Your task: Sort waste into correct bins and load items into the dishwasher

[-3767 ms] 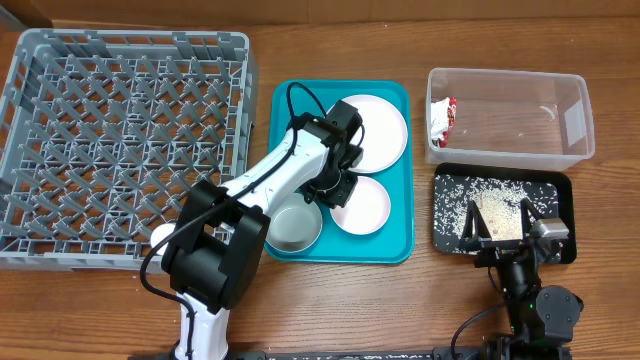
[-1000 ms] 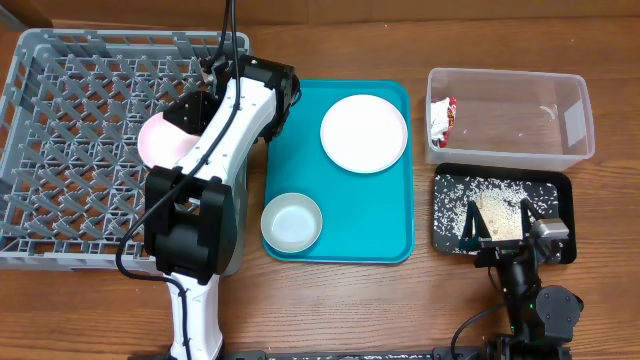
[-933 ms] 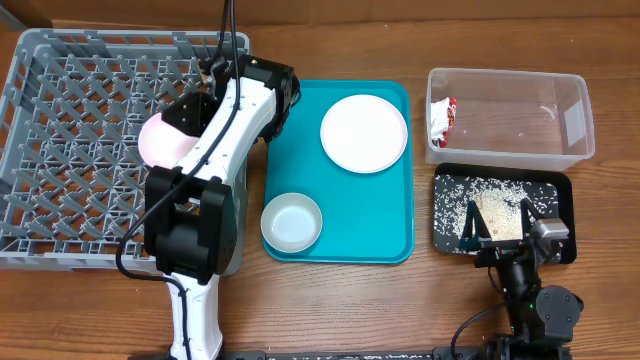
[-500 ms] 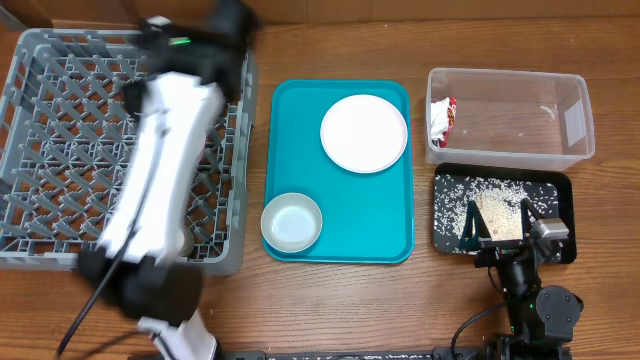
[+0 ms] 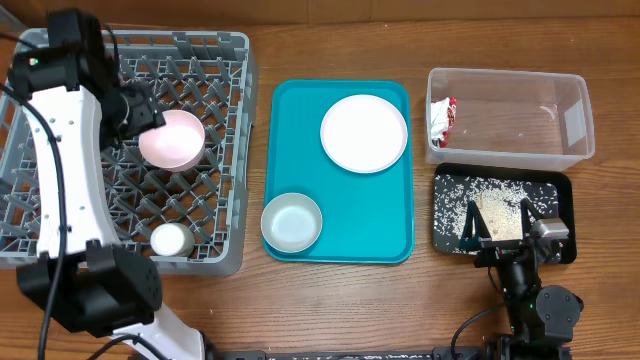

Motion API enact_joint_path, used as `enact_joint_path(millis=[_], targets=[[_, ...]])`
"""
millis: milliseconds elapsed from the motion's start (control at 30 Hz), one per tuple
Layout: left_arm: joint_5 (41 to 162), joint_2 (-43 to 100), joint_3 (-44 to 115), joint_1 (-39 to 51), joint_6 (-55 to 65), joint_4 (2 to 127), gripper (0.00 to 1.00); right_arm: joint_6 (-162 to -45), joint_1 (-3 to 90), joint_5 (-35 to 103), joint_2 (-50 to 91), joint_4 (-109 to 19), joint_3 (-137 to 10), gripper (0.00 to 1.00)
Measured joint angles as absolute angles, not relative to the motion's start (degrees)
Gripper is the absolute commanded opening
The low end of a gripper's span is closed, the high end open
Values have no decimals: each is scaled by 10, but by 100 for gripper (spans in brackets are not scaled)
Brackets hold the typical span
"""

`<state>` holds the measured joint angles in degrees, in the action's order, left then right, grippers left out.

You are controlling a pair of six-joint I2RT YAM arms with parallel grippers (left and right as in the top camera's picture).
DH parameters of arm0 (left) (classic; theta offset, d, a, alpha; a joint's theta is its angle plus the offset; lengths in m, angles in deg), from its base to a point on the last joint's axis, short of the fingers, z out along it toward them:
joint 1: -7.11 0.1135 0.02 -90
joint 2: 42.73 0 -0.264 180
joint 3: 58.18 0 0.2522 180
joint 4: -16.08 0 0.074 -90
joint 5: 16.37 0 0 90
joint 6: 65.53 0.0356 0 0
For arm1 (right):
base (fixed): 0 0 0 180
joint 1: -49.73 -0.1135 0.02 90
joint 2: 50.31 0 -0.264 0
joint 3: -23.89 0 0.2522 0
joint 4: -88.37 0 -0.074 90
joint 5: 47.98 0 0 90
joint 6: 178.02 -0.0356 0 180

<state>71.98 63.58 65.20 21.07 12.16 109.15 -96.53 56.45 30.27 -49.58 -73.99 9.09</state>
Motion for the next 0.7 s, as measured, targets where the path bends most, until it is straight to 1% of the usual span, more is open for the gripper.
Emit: enact_joint_path(millis=[133,300,400,433,467,533,600,700], targets=[[740,644,593,235,134,1038,72,-965,564,302,-496,-739,91,100],[760,648,545,258,150,971,59,-965,564,303,-496,-740,91,100],[768,654,521,264,162,940,54,-965,564,303,-496,-740,91,100],[772,659,513,264,166,930,50,-965,564,303,-496,-740,91,100],[776,663,504,263,170,921,40,-965,564,303,-496,-740,91,100],[780,675,492,263,172,914,28,-966,564,303,-496,-740,91,100],[785,688,485,263,175,913,19,-965,564,303,-496,-740,91,100],[795,693,485,263,176,913,19,-965,564,303,-496,-739,91,100]])
